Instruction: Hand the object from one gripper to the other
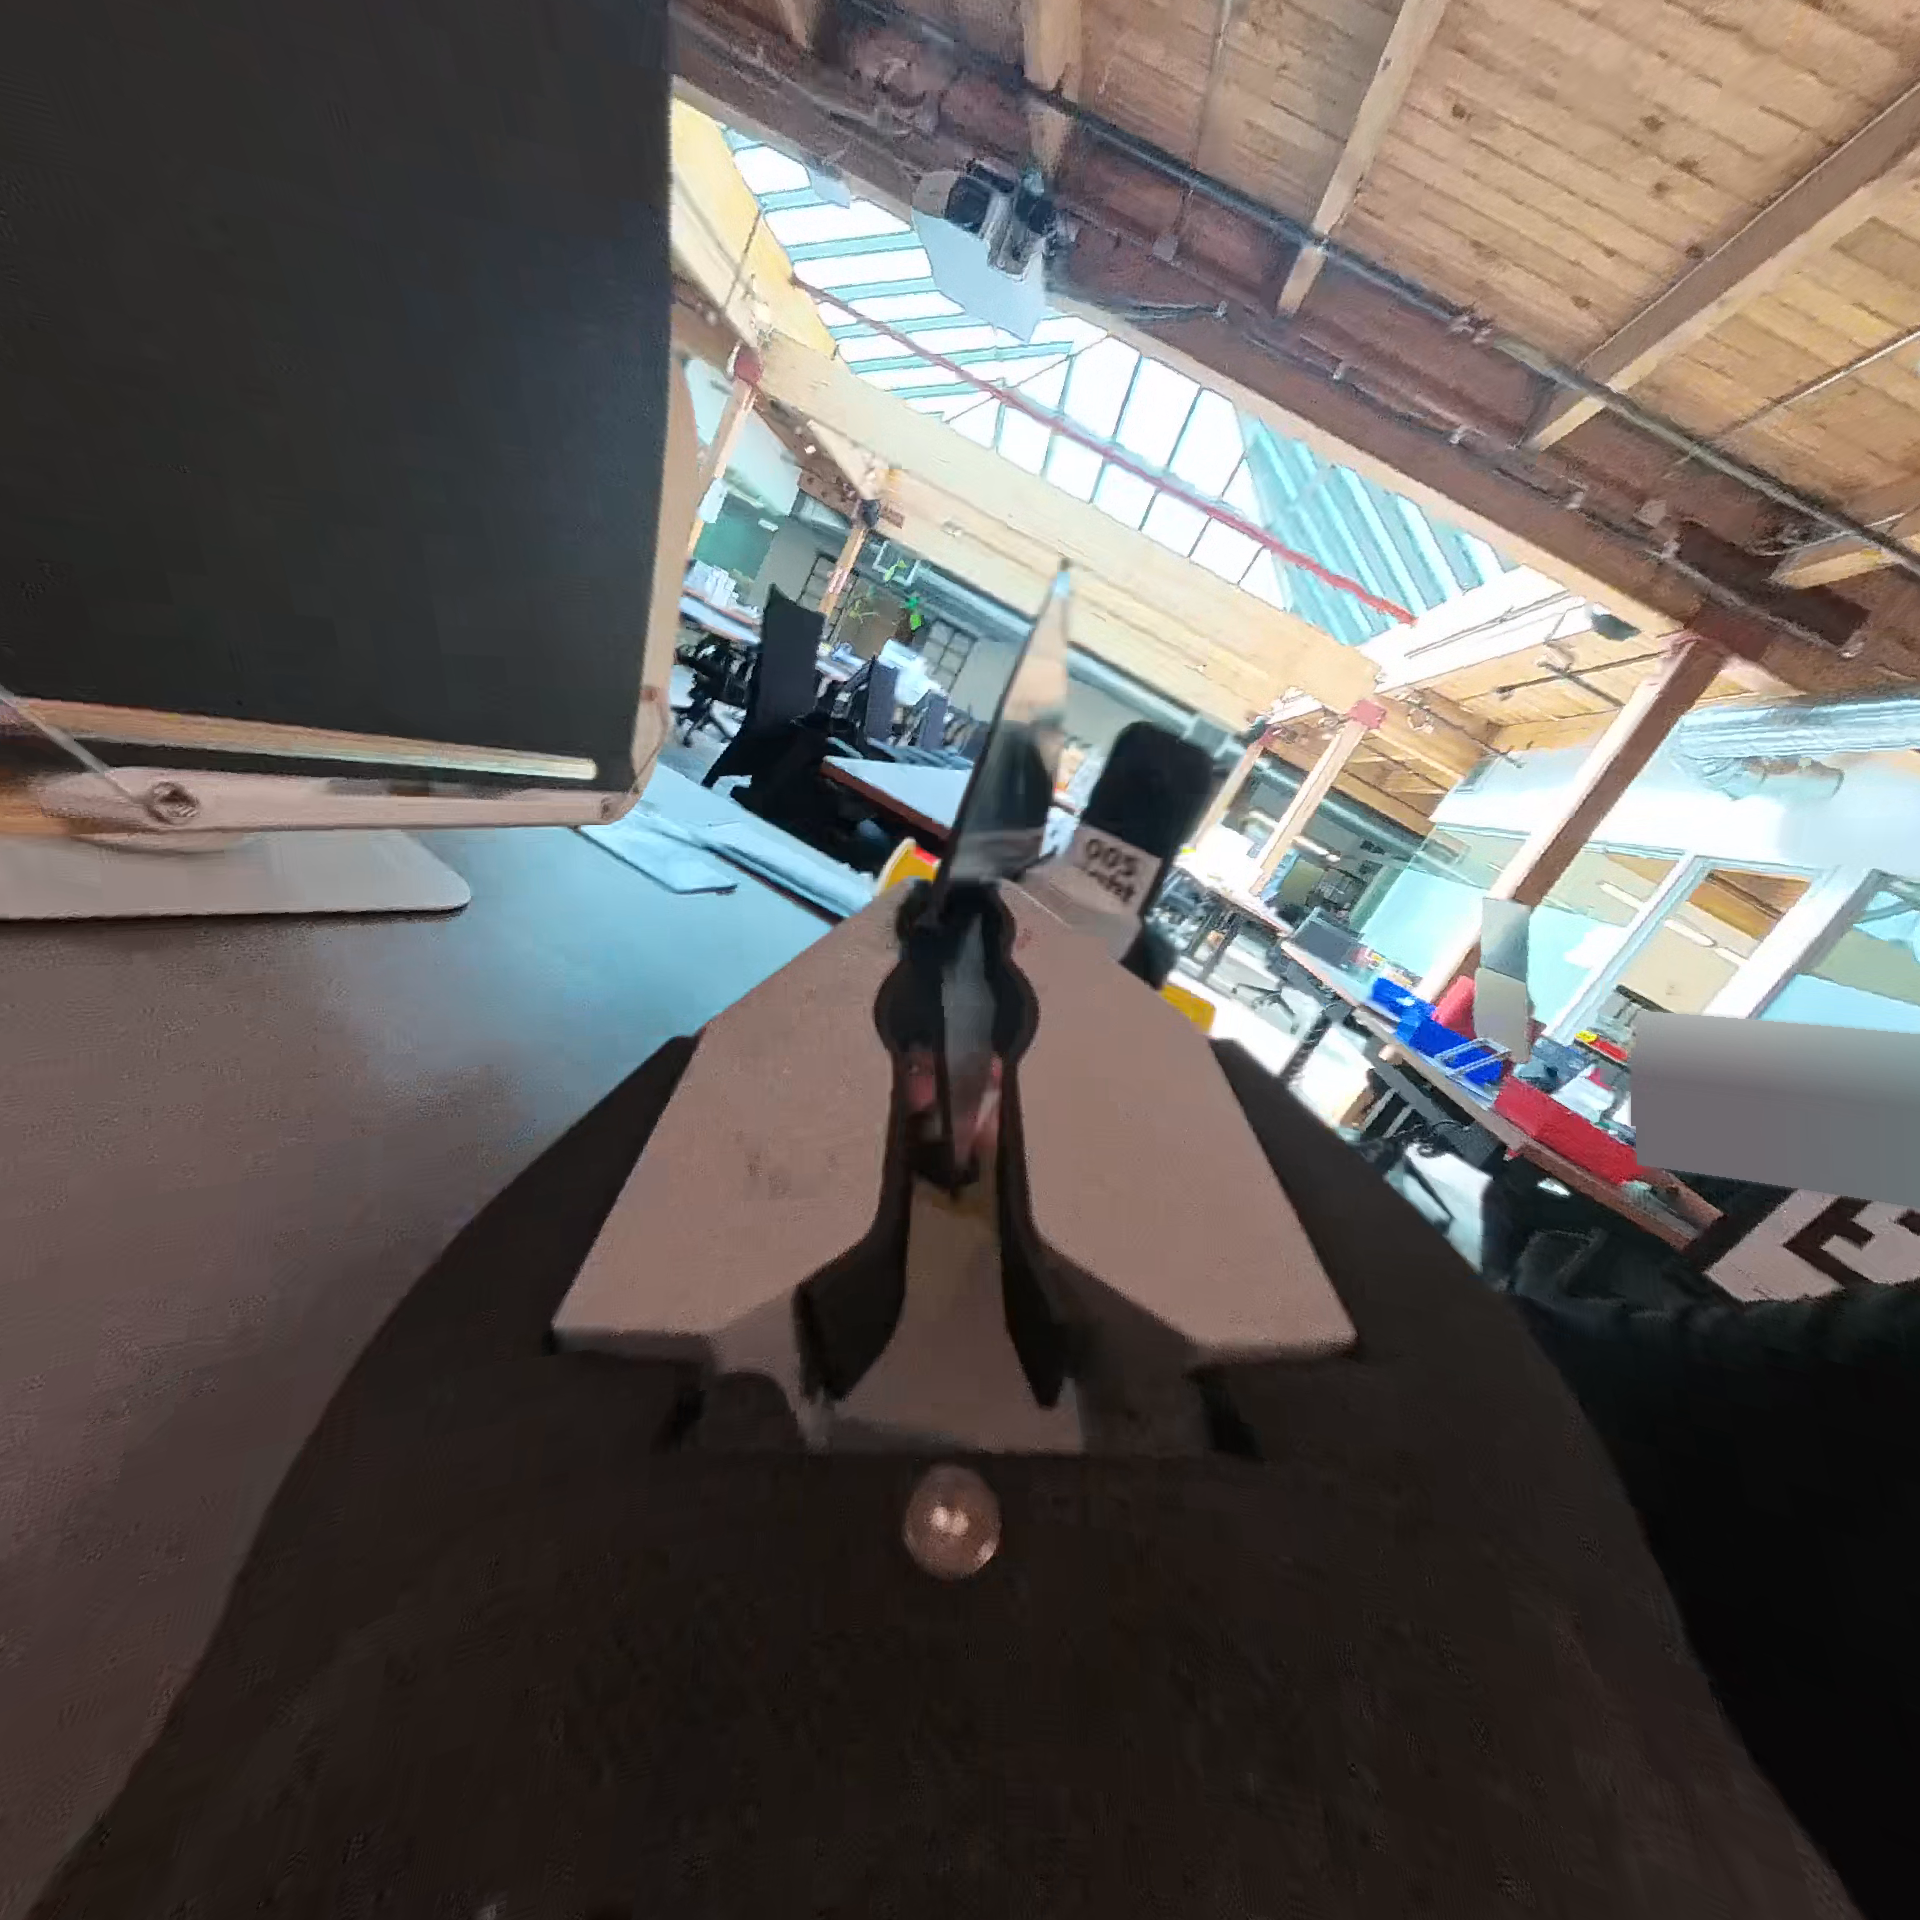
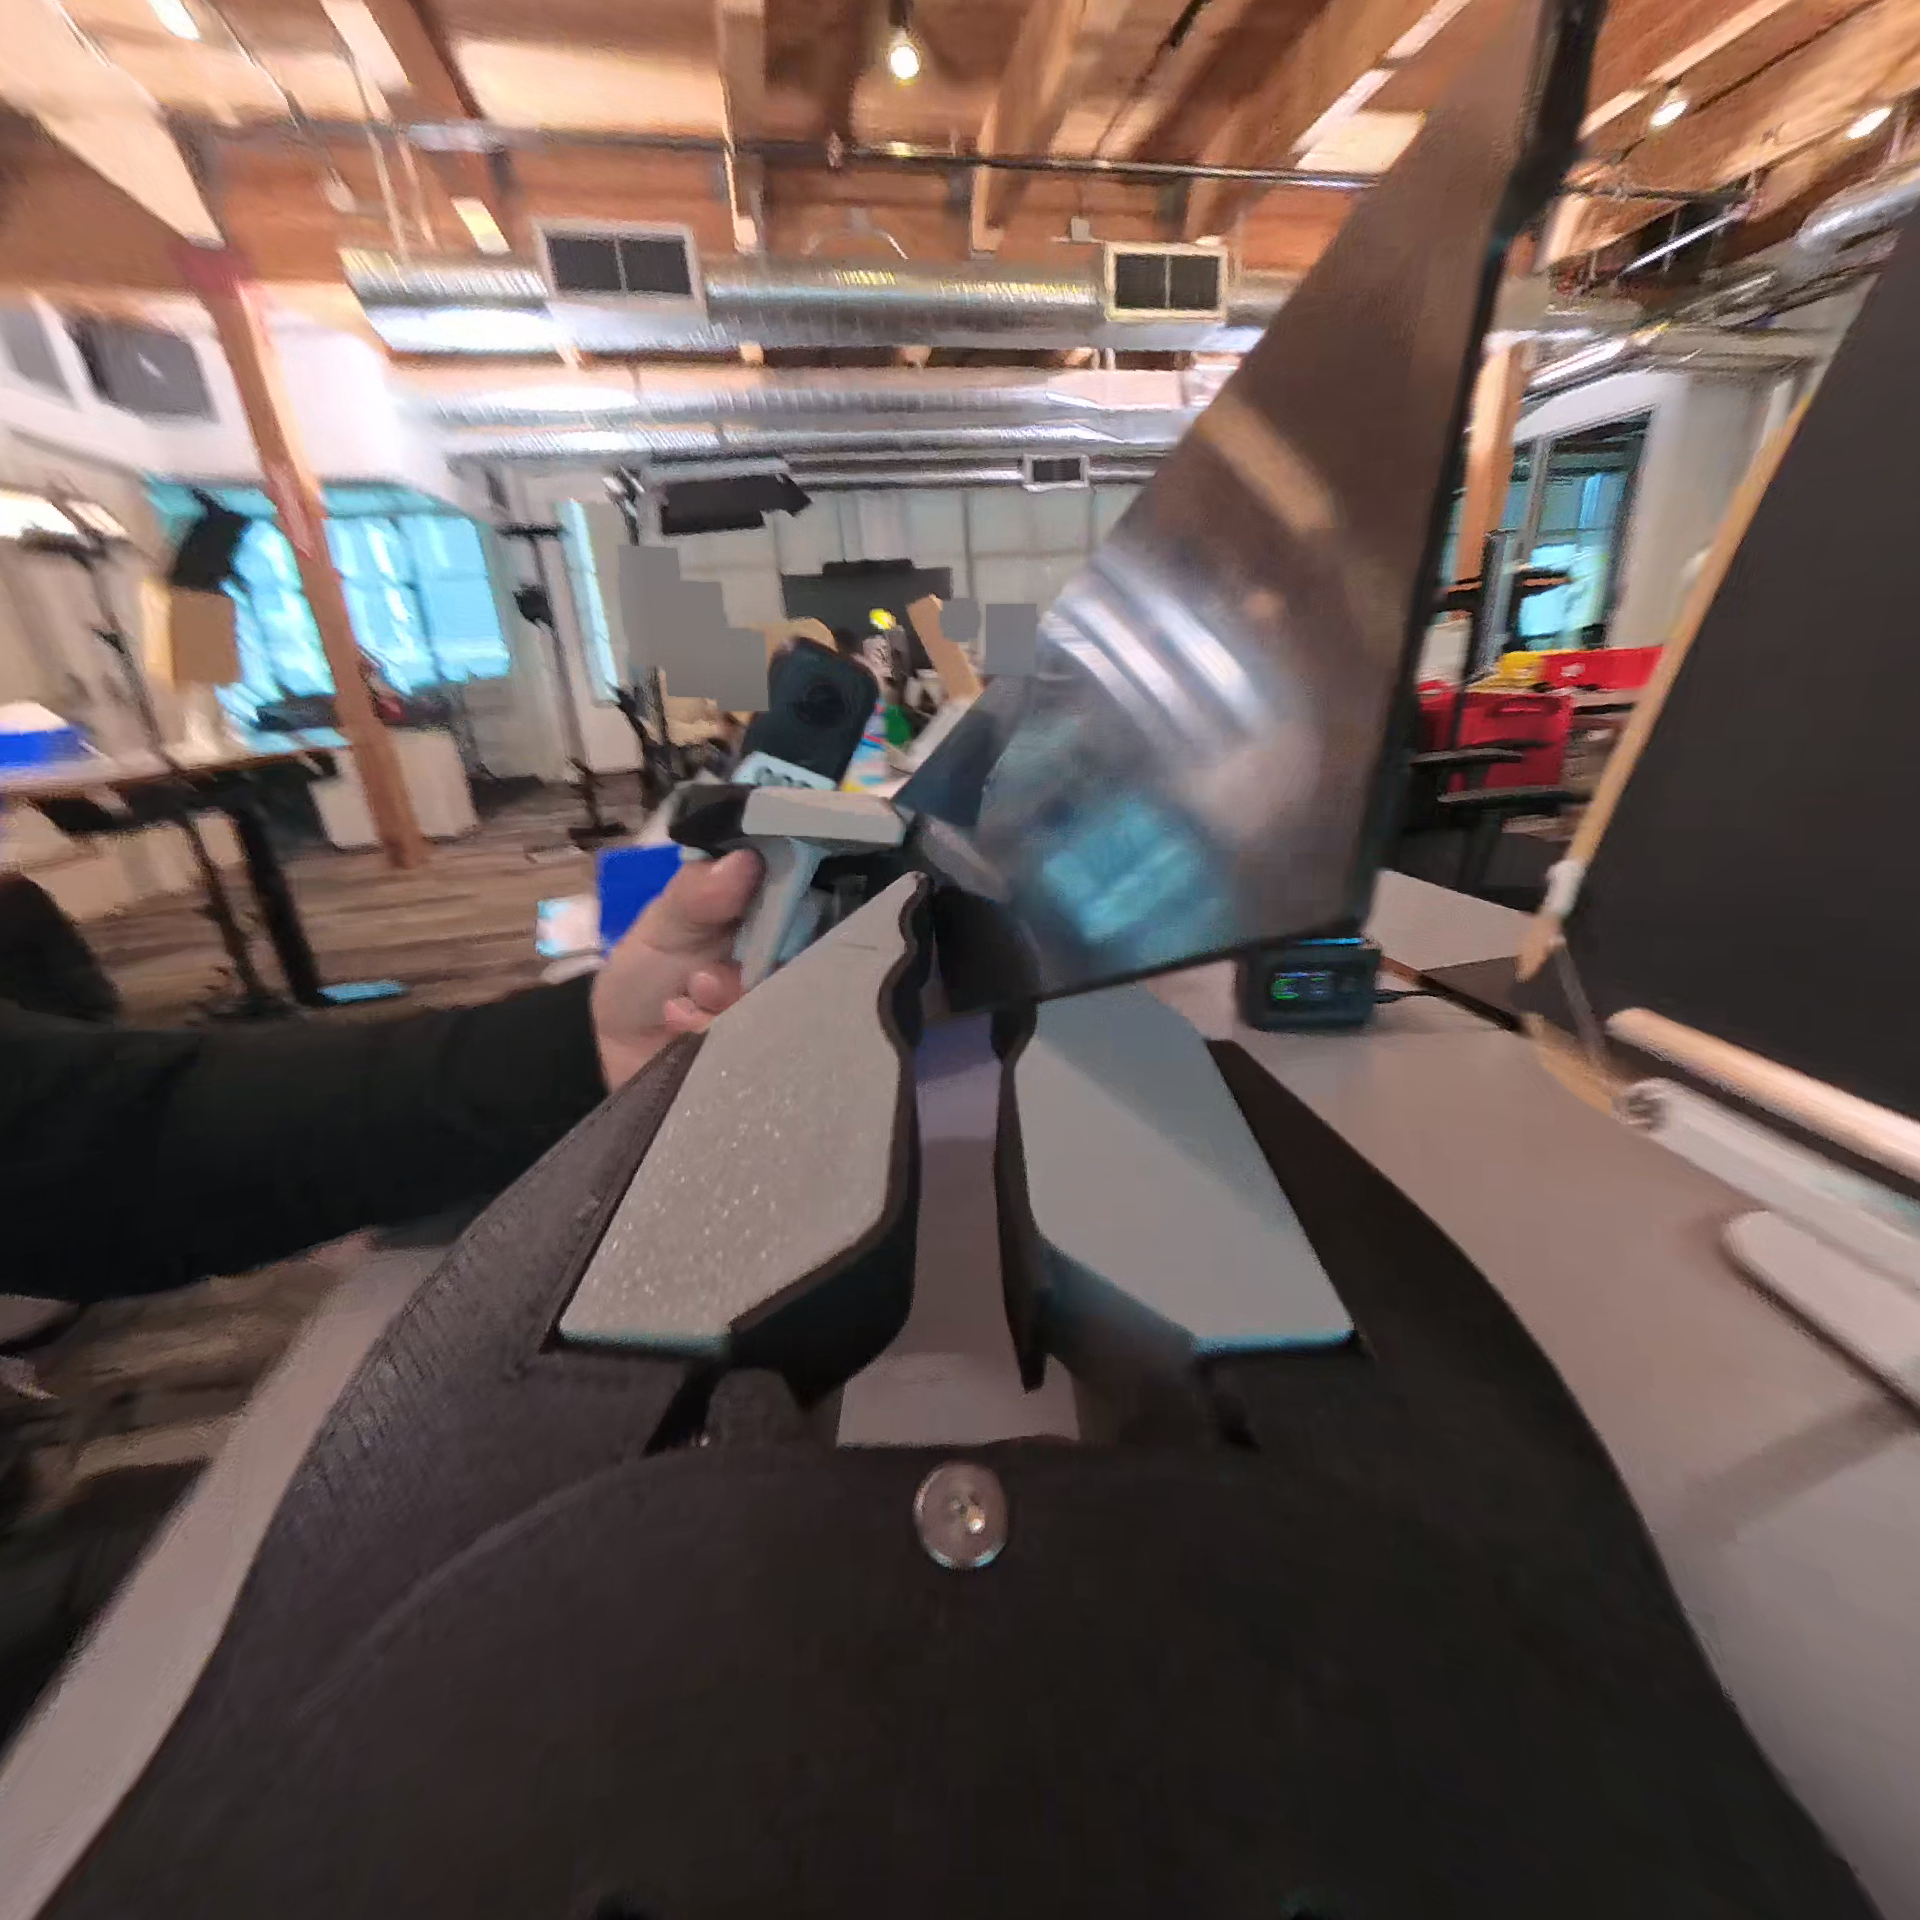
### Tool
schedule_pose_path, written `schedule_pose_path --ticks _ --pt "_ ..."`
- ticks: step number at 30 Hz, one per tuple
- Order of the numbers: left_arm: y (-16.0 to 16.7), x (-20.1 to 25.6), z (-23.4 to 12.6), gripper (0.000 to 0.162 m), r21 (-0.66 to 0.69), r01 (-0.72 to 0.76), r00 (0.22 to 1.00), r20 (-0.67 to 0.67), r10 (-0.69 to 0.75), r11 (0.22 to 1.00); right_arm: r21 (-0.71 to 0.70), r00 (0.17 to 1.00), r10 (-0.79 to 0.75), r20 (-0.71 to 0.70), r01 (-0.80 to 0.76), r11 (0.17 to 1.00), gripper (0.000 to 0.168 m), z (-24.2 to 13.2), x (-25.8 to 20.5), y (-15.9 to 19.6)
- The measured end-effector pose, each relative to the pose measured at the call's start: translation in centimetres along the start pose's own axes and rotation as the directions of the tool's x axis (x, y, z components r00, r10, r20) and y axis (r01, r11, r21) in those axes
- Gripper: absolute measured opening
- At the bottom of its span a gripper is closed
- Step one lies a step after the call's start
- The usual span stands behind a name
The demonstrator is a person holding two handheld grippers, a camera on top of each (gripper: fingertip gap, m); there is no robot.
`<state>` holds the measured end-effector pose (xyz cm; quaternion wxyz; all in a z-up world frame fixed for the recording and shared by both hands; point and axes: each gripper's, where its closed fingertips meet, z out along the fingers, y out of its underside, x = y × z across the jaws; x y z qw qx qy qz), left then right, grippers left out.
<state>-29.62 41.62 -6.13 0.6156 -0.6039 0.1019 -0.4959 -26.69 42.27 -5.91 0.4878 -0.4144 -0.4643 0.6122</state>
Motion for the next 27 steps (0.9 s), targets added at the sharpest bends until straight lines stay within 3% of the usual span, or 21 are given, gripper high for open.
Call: schedule_pose_path --ticks 3,5,7,10,11,12,16,19,22,23,25,27 --pt "0.4 -2.8 -0.9 0.032 -0.044 -0.028 0.987 0.160 0.034 0.999 -0.069 0.958 -0.241 -0.153 0.233 0.970 0.000 -0.5 1.4 -0.4" --pt "0.1 -2.7 -1.2 0.045 -0.034 0.023 0.991 0.134 -0.018 0.999 -0.268 0.810 -0.515 -0.281 0.449 0.852 0.000 -1.4 3.5 0.2" --pt "-0.4 -2.5 -1.1 0.056 -0.023 0.104 0.990 0.095 -0.102 0.994 -0.499 0.556 -0.789 -0.262 0.622 0.604 0.000 -2.2 5.0 1.1" --pt "0.5 -2.2 -0.5 0.062 -0.083 0.201 0.979 0.041 -0.198 0.976 -0.687 0.095 -0.995 -0.011 0.723 0.077 0.000 -2.3 5.7 2.9" --pt "1.1 -1.9 -0.2 0.066 -0.119 0.223 0.975 0.025 -0.222 0.967 -0.693 0.003 -0.998 0.069 0.720 -0.046 0.000 -2.0 5.6 3.5" --pt "1.7 -1.6 0.1 0.066 -0.152 0.236 0.972 0.014 -0.236 0.960 -0.690 -0.039 -0.992 0.124 0.714 -0.114 0.000 -1.6 5.4 4.1" --pt "4.0 -2.1 0.6 0.066 -0.271 0.226 0.974 0.071 -0.214 0.936 -0.669 -0.098 -0.989 0.110 0.728 -0.147 0.000 -0.7 4.5 3.6" --pt "4.1 -1.9 0.6 0.056 -0.272 0.218 0.976 0.053 -0.211 0.937 -0.669 -0.098 -0.992 0.085 0.732 -0.130 0.000 -0.9 4.3 3.0" --pt "4.3 -1.4 0.8 0.048 -0.283 0.222 0.974 0.017 -0.227 0.933 -0.652 -0.115 -0.986 0.119 0.740 -0.165 0.000 -0.4 3.9 3.8" --pt "4.6 -1.3 0.9 0.045 -0.297 0.217 0.975 0.013 -0.223 0.930 -0.647 -0.099 -0.988 0.122 0.747 -0.155 0.000 -0.2 3.8 4.2" --pt "5.2 -1.0 1.0 0.016 -0.323 0.177 0.982 -0.009 -0.190 0.930 -0.649 -0.046 -0.992 0.118 0.753 -0.112 0.000 0.1 3.7 4.9" --pt "5.3 -1.3 1.0 0.013 -0.346 0.111 0.993 0.007 -0.116 0.932 -0.650 0.037 -0.996 0.082 0.760 -0.025 0.007 0.2 3.9 5.5"
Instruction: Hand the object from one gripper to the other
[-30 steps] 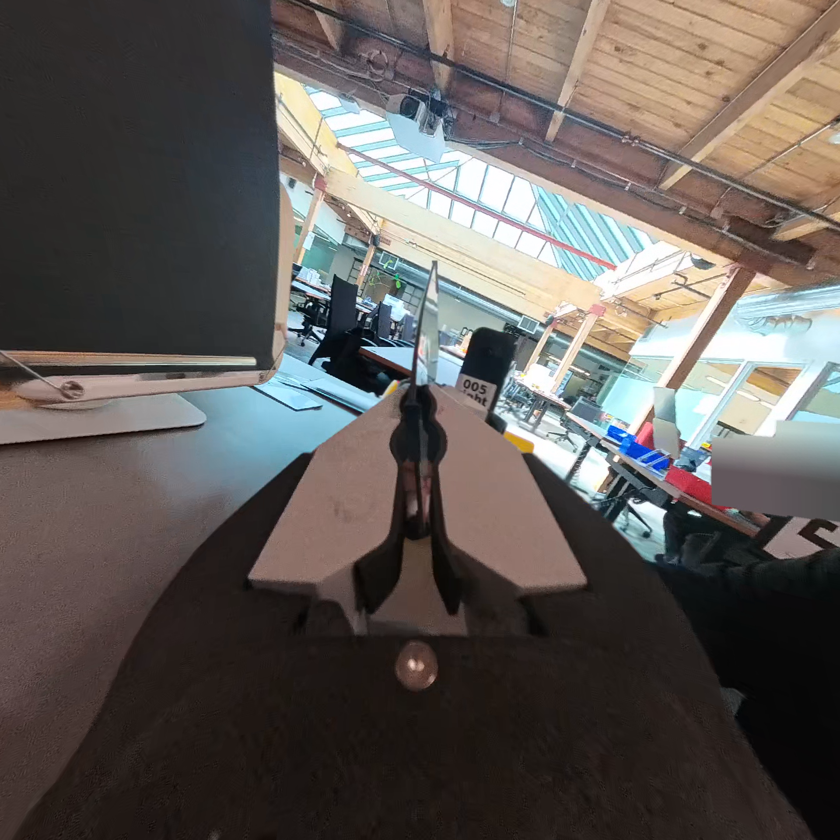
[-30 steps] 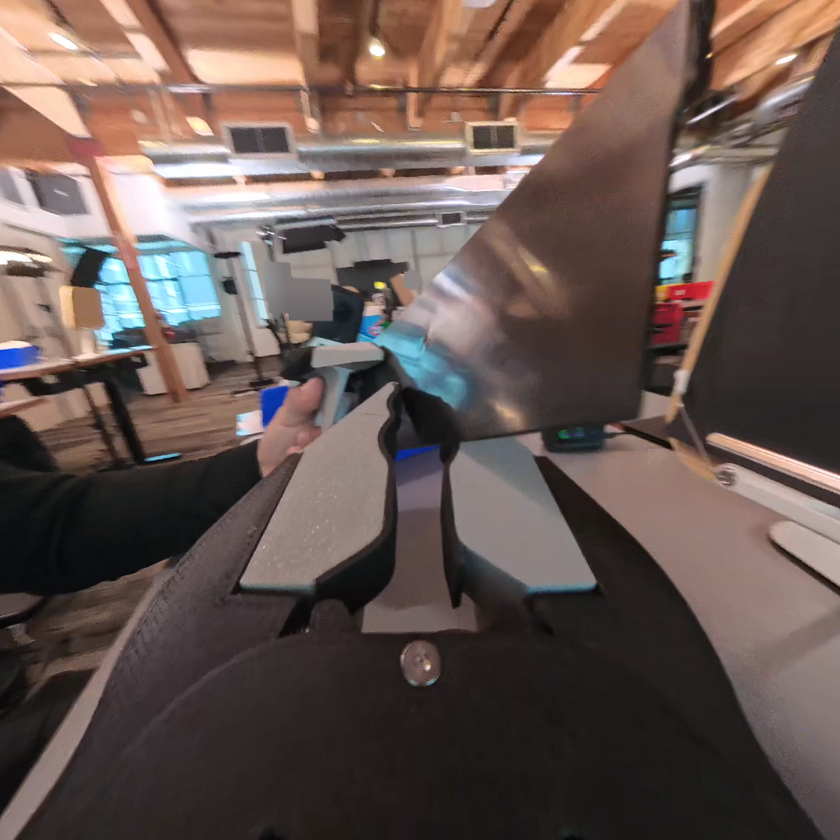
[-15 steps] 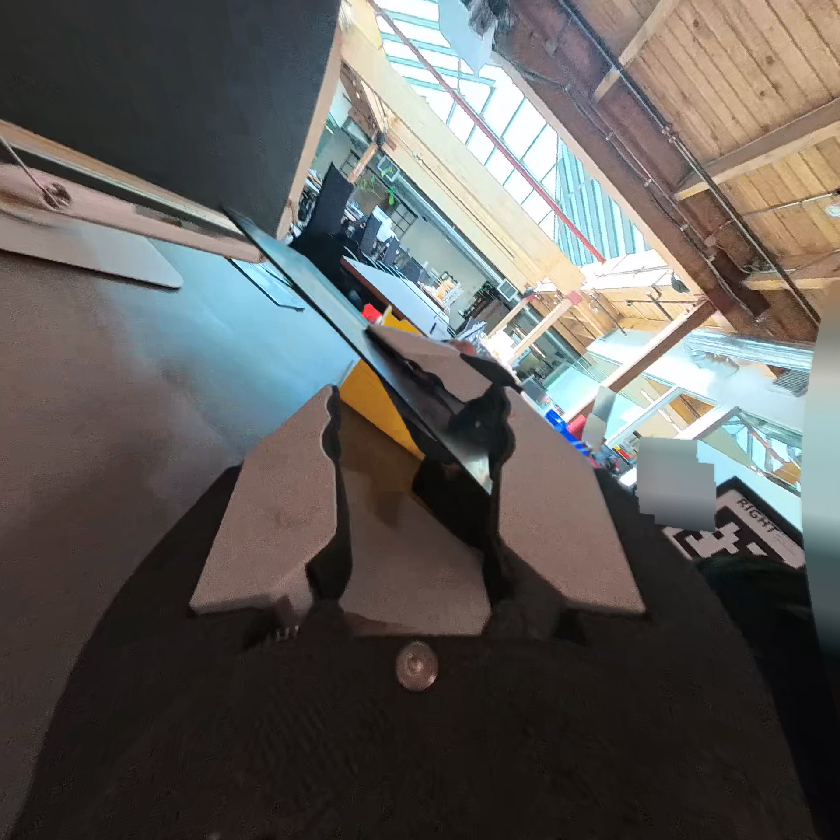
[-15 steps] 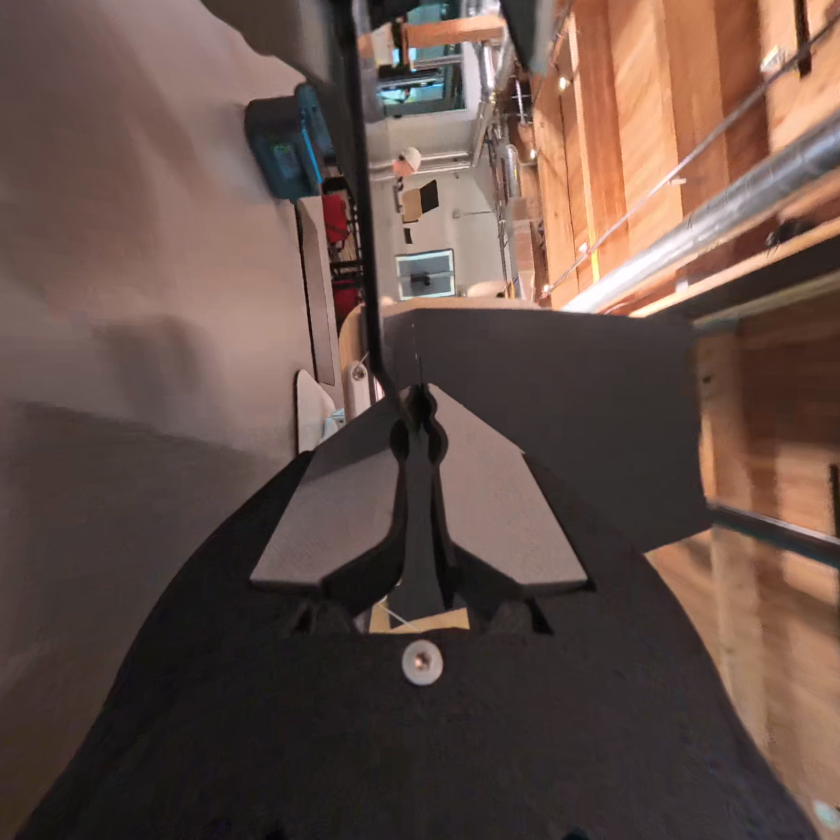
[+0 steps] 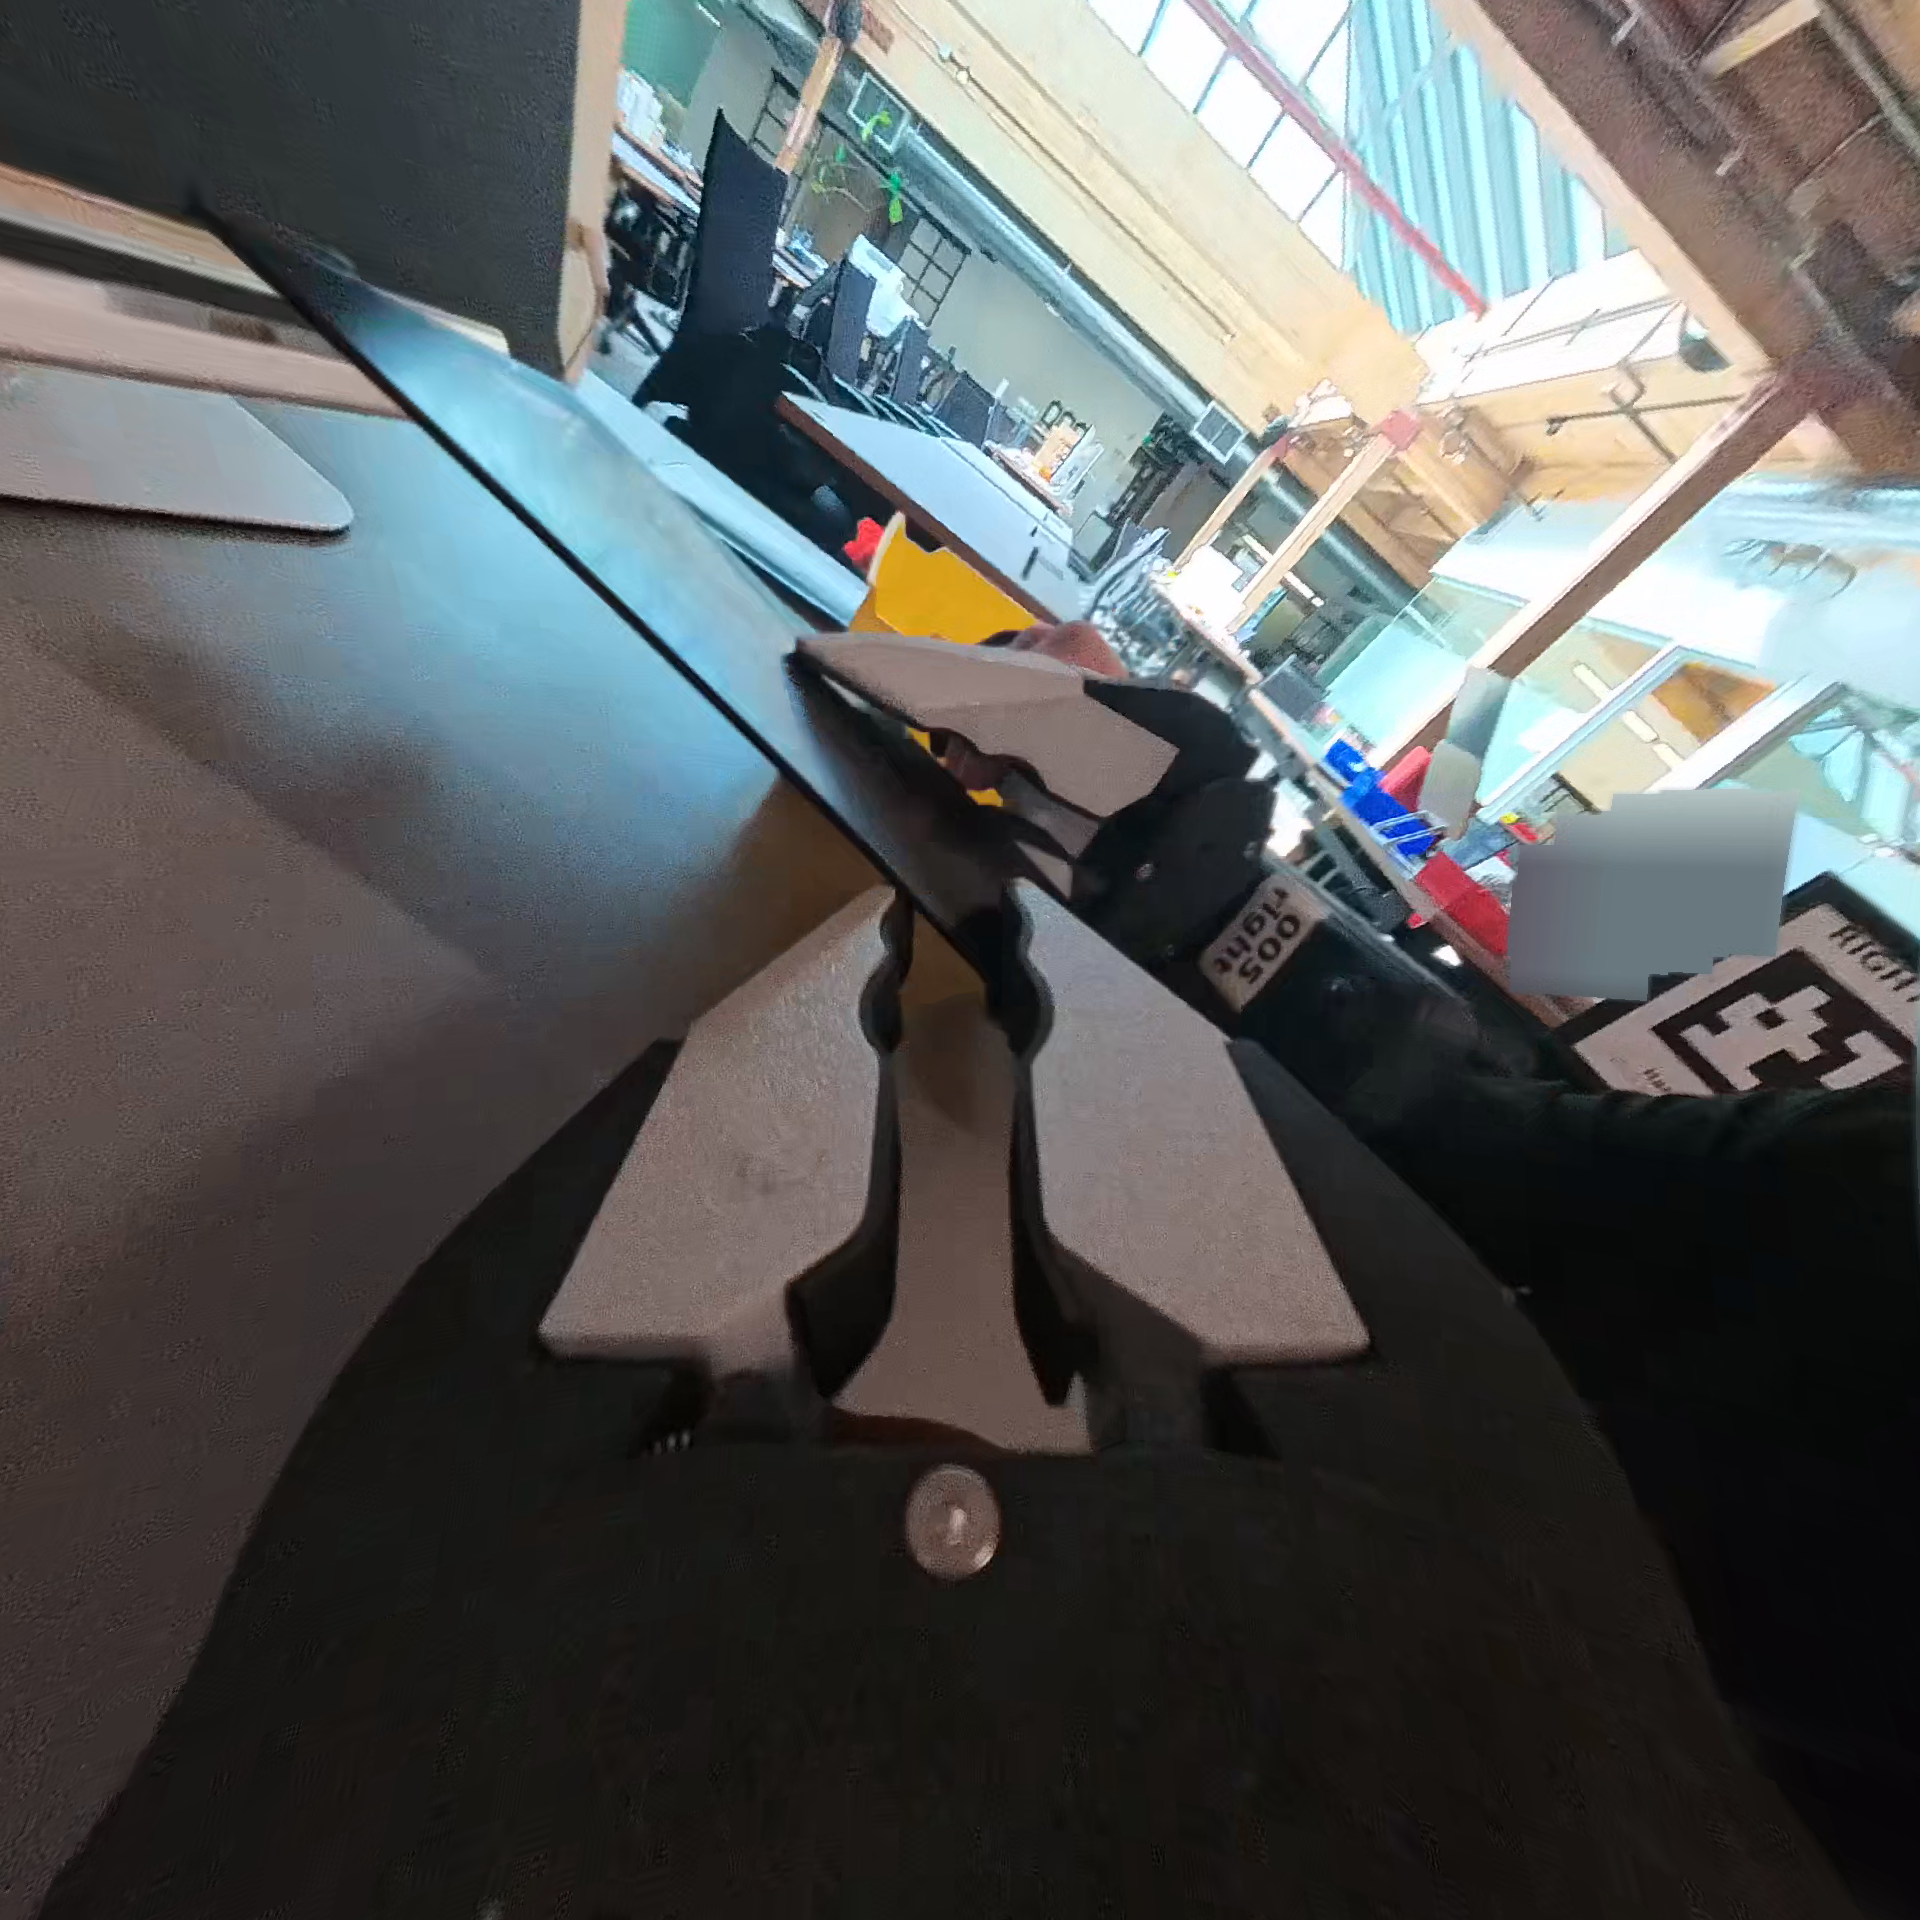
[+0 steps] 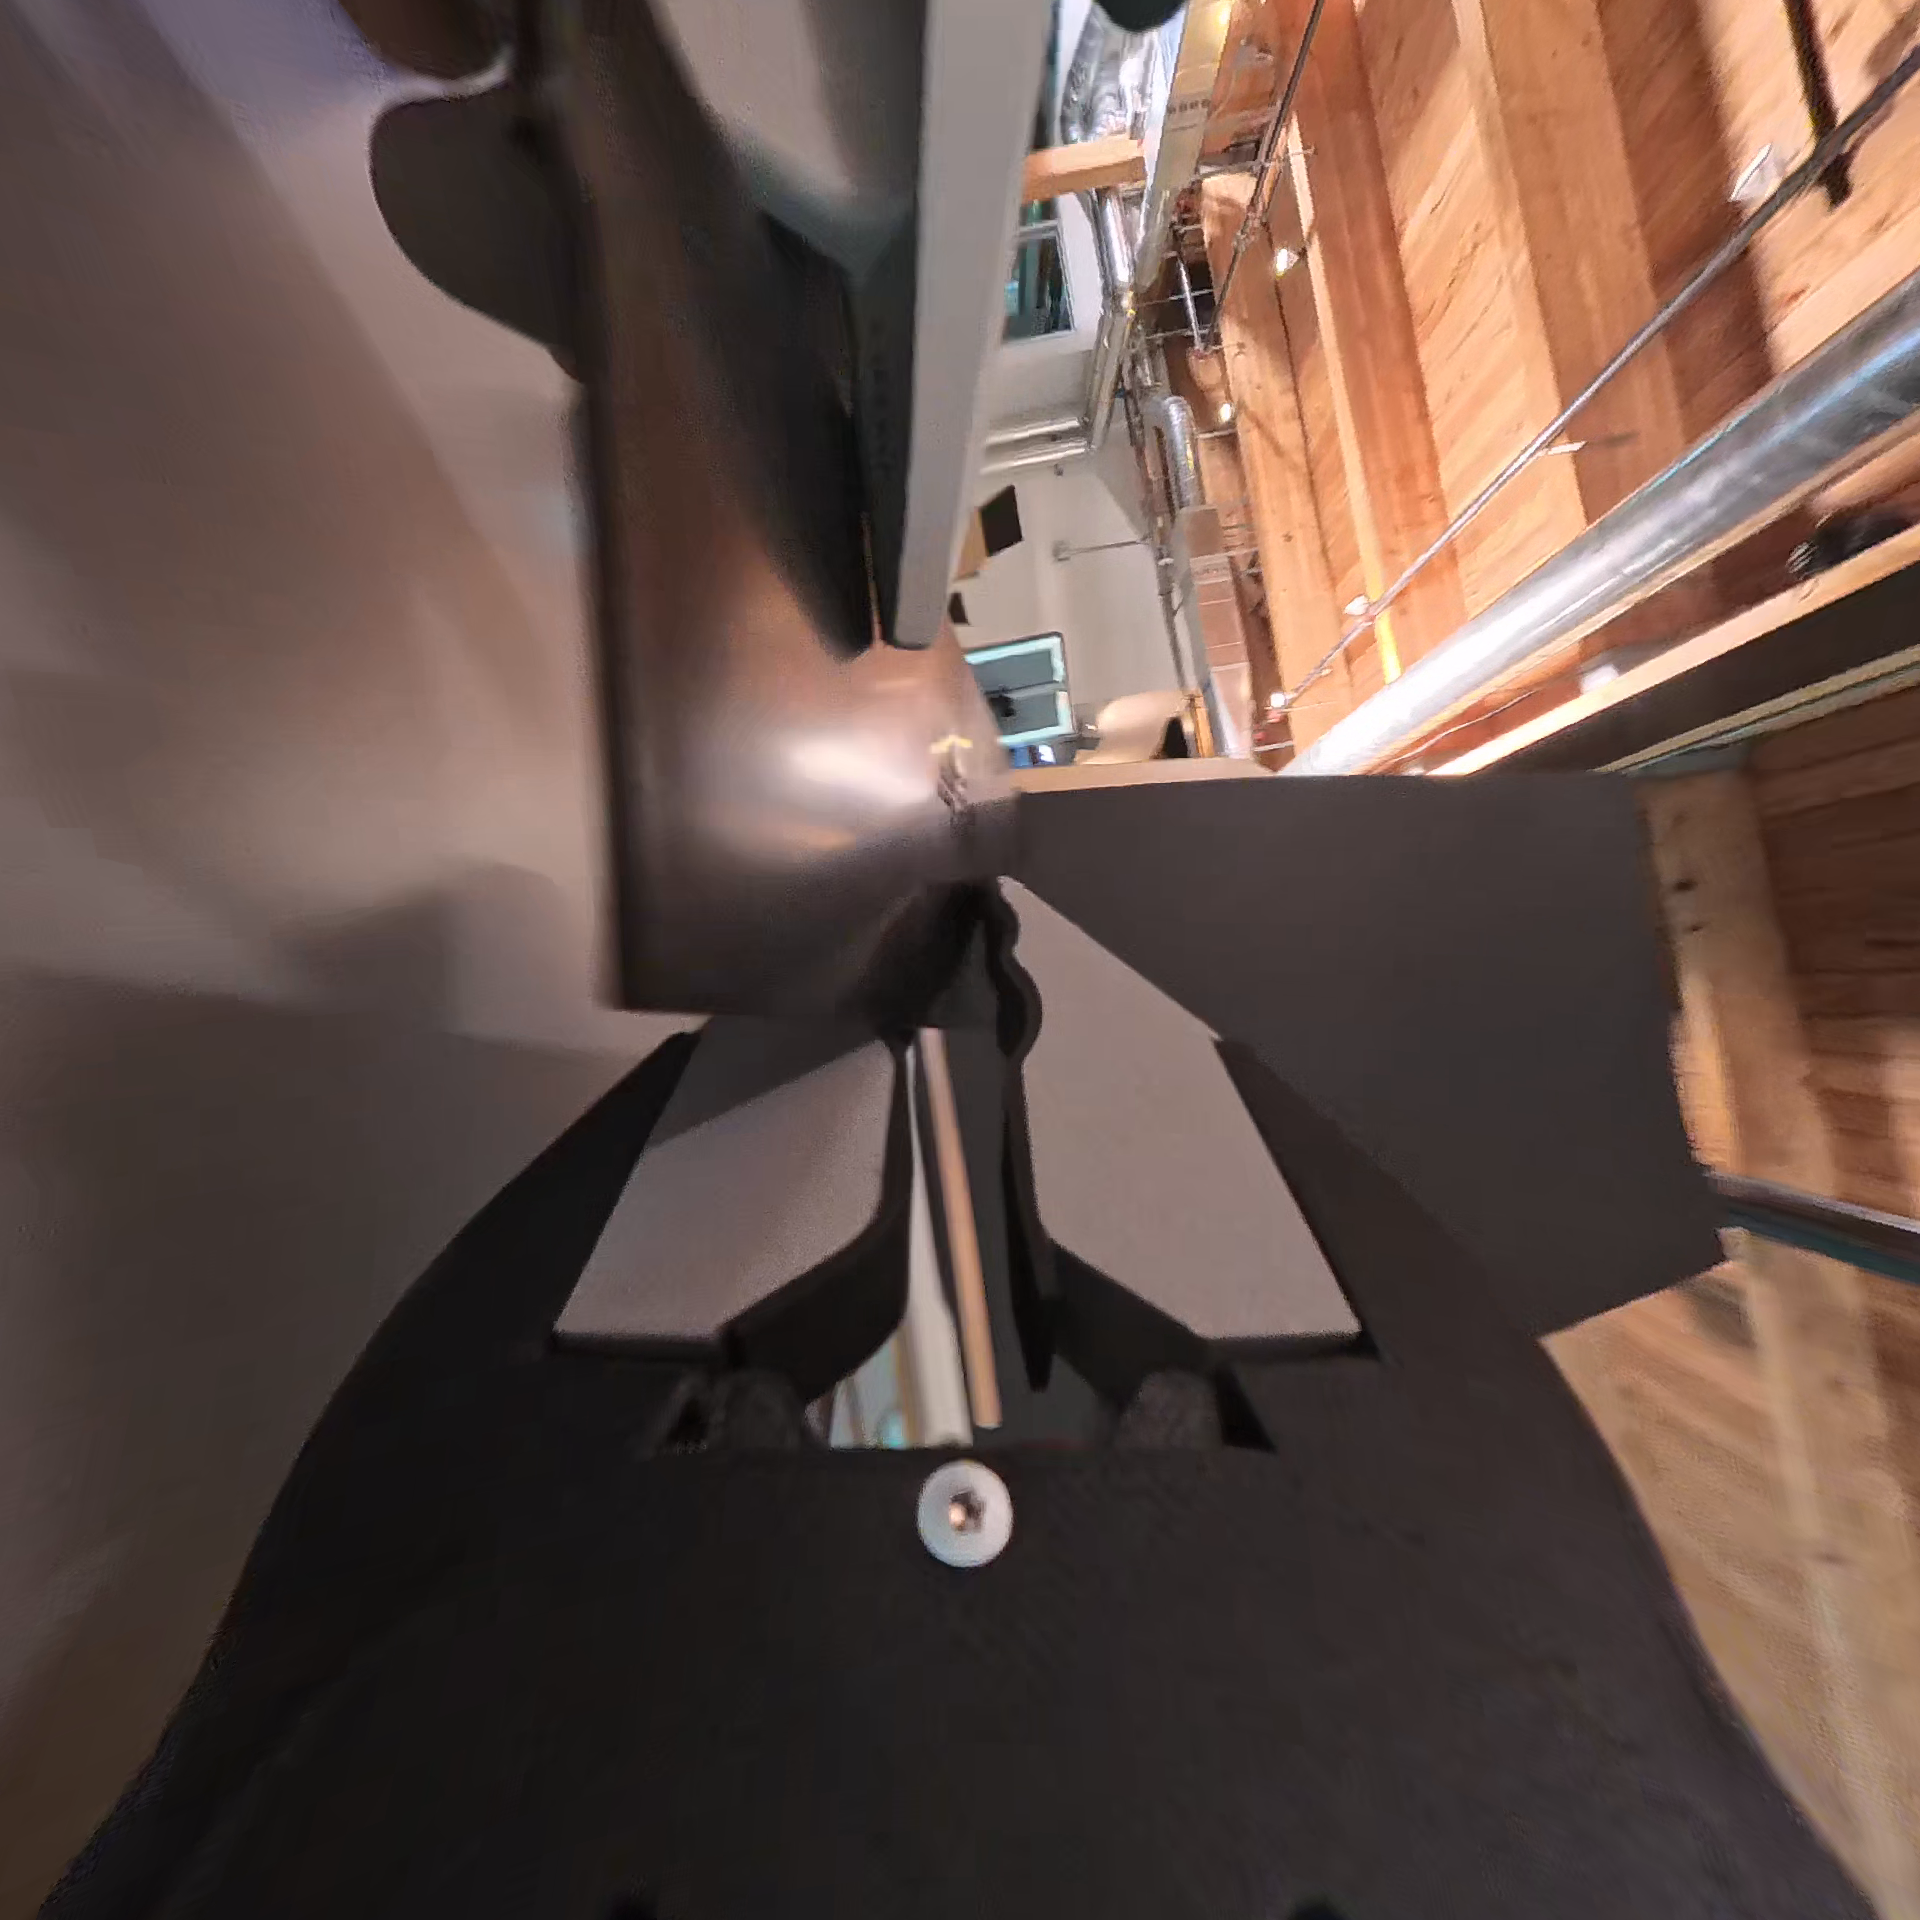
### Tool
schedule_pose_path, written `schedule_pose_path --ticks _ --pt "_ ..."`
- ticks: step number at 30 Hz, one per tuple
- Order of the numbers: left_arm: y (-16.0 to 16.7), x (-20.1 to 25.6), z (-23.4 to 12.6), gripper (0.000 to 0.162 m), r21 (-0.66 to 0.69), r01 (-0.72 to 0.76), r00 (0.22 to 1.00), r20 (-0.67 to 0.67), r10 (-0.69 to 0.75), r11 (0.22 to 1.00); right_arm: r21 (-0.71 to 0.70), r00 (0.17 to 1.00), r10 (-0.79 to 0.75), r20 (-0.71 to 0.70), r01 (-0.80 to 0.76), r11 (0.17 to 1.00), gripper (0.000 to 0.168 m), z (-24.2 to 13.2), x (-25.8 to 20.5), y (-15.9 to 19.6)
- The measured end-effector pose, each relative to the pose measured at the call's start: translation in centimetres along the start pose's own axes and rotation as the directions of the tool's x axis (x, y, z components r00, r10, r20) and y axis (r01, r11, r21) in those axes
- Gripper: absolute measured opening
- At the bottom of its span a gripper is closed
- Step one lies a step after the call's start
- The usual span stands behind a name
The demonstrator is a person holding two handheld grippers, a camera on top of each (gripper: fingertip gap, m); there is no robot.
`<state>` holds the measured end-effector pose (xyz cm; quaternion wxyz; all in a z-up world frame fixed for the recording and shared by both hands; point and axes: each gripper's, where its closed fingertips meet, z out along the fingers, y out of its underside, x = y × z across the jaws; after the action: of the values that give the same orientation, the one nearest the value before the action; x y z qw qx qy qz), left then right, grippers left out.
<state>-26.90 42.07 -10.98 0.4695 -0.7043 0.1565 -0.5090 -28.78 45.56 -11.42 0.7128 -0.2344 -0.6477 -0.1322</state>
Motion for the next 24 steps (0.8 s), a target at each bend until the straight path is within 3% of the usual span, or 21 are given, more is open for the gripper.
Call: schedule_pose_path --ticks 3,4,5,7,8,11,13,15,17,20,22,24 --pt "-1.0 -0.4 -0.9 0.005 0.051 -0.092 0.994 0.066 0.088 0.994 0.038 0.962 0.266 0.055 -0.269 0.962 0.054 -0.1 -0.3 -0.3" --pt "-1.6 -0.5 -1.3 0.003 0.081 -0.098 0.993 0.076 0.092 0.992 0.048 0.931 0.357 0.072 -0.361 0.931 0.059 -0.1 -0.2 -0.3" --pt "-1.9 -0.7 -1.7 0.003 0.103 -0.110 0.990 0.094 0.101 0.989 0.042 0.894 0.440 0.086 -0.444 0.895 0.061 -0.2 -0.1 -0.2" --pt "-3.0 -1.2 -2.7 0.000 0.173 -0.157 0.980 0.146 0.132 0.972 -0.016 0.818 0.551 0.162 -0.557 0.831 0.031 -0.3 -0.7 0.5" --pt "-3.5 -0.7 -3.2 0.000 0.202 -0.176 0.980 0.131 0.152 0.963 -0.026 0.781 0.591 0.201 -0.599 0.800 0.026 -0.4 -1.0 0.6" --pt "-5.4 -0.6 -5.0 0.000 0.292 -0.307 0.940 0.241 0.241 0.906 -0.091 0.644 0.703 0.300 -0.715 0.694 0.037 -0.7 -2.1 0.5" --pt "-5.7 0.4 -5.5 0.000 0.257 -0.521 0.835 0.350 0.425 0.814 -0.147 0.511 0.758 0.406 -0.782 0.606 0.039 -1.1 -3.1 -0.4" --pt "-5.0 2.4 -5.4 0.000 0.188 -0.717 0.682 0.387 0.621 0.671 -0.190 0.313 0.797 0.517 -0.866 0.463 0.037 -1.9 -3.2 -1.9" --pt "-4.2 4.5 -5.2 0.000 0.155 -0.841 0.535 0.380 0.754 0.518 -0.235 0.069 0.787 0.613 -0.935 0.265 0.027 -3.1 -2.0 -3.1" --pt "-2.8 5.9 -4.7 0.000 0.134 -0.880 0.473 0.311 0.824 0.455 -0.310 -0.278 0.703 0.655 -0.947 -0.085 0.039 -4.1 1.4 -2.7" --pt "-2.2 5.5 -4.6 0.000 0.082 -0.914 0.403 0.304 0.863 0.398 -0.334 -0.406 0.579 0.707 -0.913 -0.232 0.015 -5.2 3.6 -2.4" --pt "-1.7 5.1 -4.5 0.000 0.041 -0.934 0.351 0.301 0.887 0.356 -0.343 -0.477 0.474 0.740 -0.874 -0.344 0.011 -6.1 5.3 -2.2"
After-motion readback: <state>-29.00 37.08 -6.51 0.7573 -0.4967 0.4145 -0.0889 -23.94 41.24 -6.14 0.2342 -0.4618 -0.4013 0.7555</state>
